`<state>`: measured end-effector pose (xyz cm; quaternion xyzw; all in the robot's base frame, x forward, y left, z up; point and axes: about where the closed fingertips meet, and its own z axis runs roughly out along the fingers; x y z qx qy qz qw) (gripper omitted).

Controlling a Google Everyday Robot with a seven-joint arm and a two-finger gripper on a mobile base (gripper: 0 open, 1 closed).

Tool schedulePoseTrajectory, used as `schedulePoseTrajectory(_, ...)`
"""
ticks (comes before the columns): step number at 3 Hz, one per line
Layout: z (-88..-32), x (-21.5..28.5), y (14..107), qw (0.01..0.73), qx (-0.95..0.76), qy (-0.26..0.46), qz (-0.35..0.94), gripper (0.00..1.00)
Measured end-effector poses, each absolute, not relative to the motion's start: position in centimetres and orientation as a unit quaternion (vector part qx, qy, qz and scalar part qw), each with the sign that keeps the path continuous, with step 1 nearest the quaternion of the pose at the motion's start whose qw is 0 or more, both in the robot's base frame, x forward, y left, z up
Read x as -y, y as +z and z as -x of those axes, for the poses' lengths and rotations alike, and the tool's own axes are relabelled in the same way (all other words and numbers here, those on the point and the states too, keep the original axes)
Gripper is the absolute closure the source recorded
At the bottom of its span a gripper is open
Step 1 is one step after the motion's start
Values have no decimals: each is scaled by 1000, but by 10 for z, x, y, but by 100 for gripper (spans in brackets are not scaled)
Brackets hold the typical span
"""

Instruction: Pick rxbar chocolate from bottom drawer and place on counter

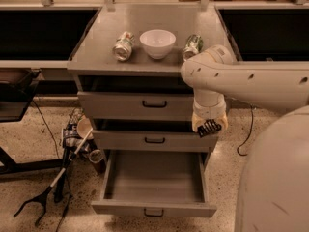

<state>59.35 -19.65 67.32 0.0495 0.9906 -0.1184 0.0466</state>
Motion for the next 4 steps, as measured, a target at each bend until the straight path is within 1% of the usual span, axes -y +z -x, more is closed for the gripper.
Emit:
schedulePoseTrajectory(1,-595,214,715,93,-987,-108,-69,100)
schedulePoseTrajectory(3,-610,233,827,200,-972,-69,-99,100)
schedulePoseTrajectory(4,-619,230,883,248,-963,-21,-104,100)
